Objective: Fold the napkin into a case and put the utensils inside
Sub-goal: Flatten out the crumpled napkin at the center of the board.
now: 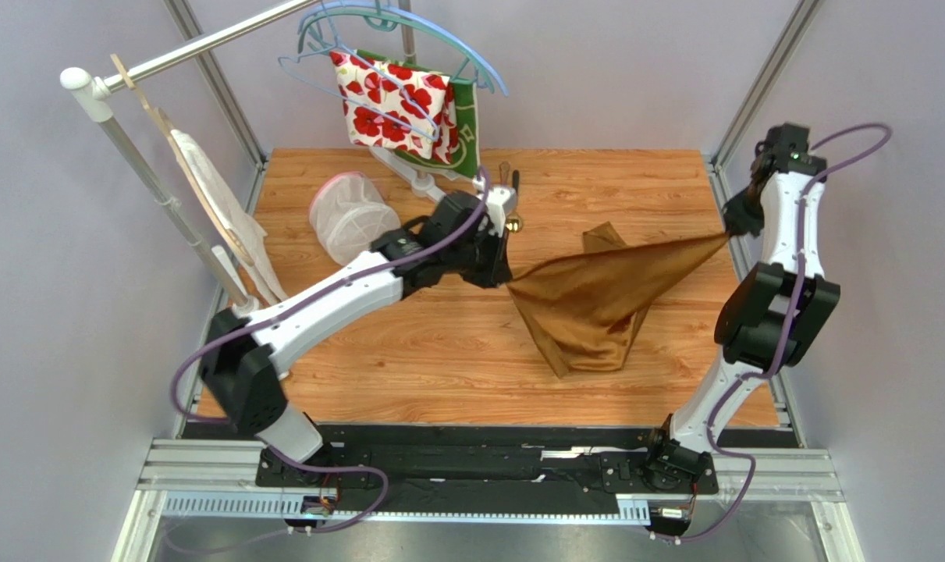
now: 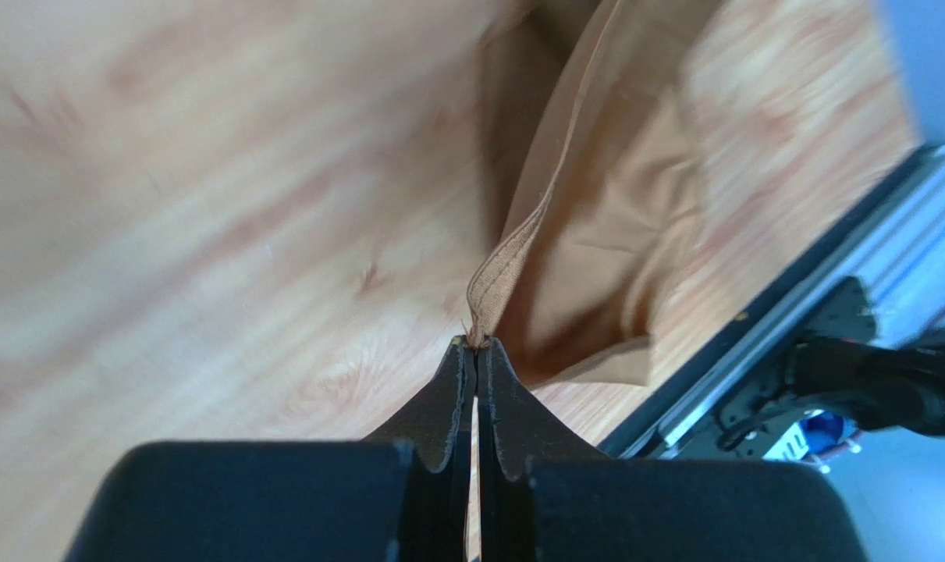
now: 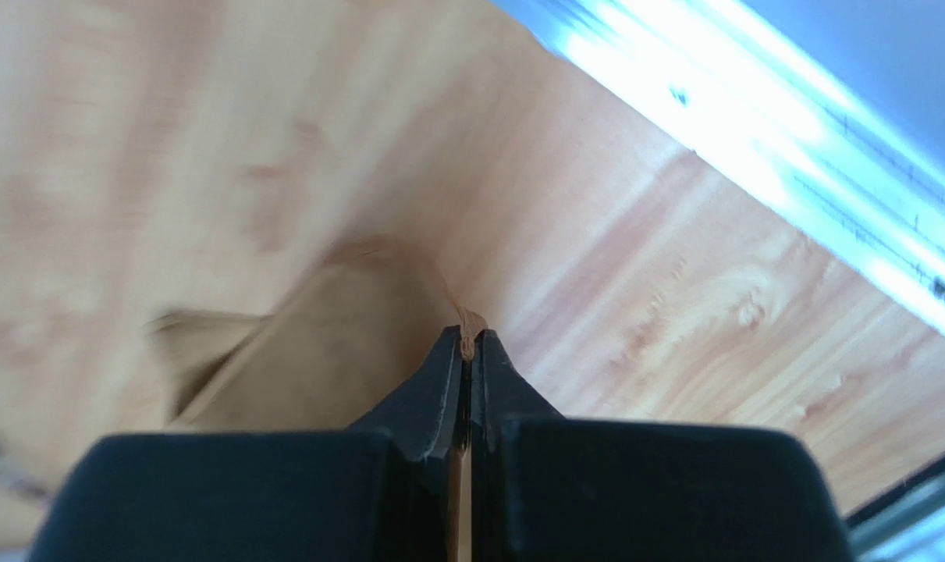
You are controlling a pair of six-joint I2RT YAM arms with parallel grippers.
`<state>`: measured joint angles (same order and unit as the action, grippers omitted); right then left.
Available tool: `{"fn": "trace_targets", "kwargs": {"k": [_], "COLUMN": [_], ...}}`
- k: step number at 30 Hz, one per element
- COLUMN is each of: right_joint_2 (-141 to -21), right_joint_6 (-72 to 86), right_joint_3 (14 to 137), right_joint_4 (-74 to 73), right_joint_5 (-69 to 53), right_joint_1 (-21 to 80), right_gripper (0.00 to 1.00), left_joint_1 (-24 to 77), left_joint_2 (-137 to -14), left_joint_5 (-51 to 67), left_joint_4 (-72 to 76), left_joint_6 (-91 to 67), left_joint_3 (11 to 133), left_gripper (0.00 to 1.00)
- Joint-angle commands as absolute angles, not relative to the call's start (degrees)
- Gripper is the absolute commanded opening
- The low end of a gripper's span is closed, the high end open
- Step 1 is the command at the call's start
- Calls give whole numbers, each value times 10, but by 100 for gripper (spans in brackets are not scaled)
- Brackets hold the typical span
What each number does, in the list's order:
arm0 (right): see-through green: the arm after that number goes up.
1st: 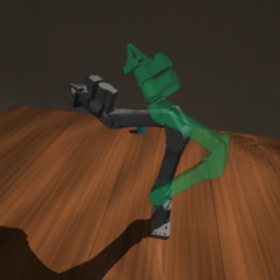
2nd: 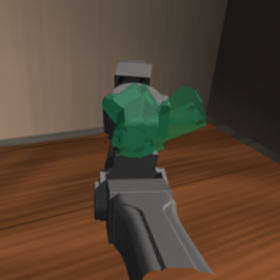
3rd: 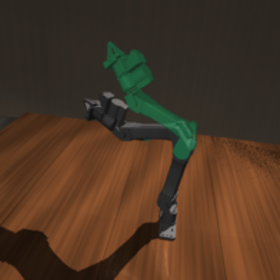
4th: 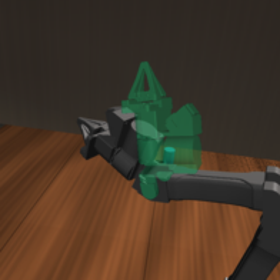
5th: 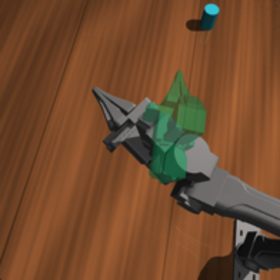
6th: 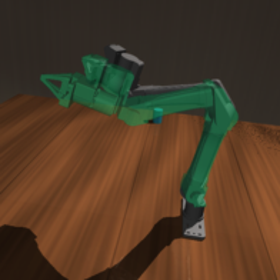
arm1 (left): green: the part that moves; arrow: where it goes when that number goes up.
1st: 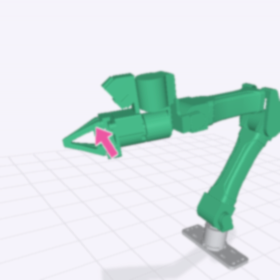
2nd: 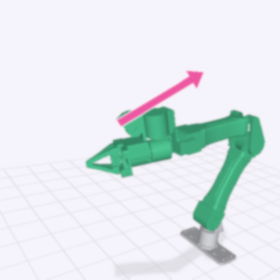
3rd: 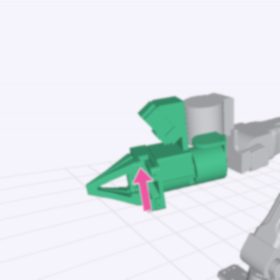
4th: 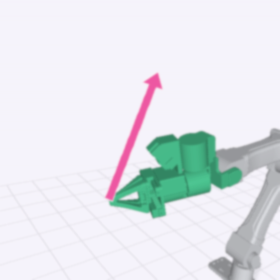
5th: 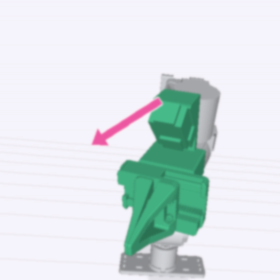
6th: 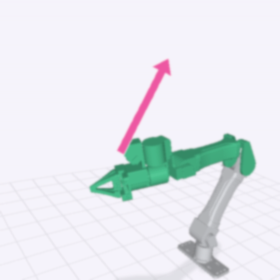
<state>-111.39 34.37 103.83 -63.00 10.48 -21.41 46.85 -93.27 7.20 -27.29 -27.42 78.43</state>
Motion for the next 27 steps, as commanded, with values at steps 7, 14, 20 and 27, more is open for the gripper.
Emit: {"fn": "trace_targets", "kwargs": {"k": [7, 14, 20, 27], "right_joint_2": [-920, -867, -965, -1087], "right_joint_6": [289, 418, 488, 558], "right_joint_3": [1278, 1201, 1259, 1388], "right_joint_4": [-608, -318, -179, -149], "right_joint_5": [-58, -193, -186, -215], "right_joint_1": [-206, -130, -21, 25], "right_gripper": [0, 0, 0, 0], "left_joint_1": [472, 471, 470, 454], "left_joint_2": [-639, -526, -526, -574], "left_joint_5": [87, 23, -141, -142], "left_joint_4": [-311, -316, -328, -348], "left_joint_6": [-1, 75, 130, 191], "left_joint_3": [872, 884, 931, 1031], "left_gripper": [0, 0, 0, 0]}}
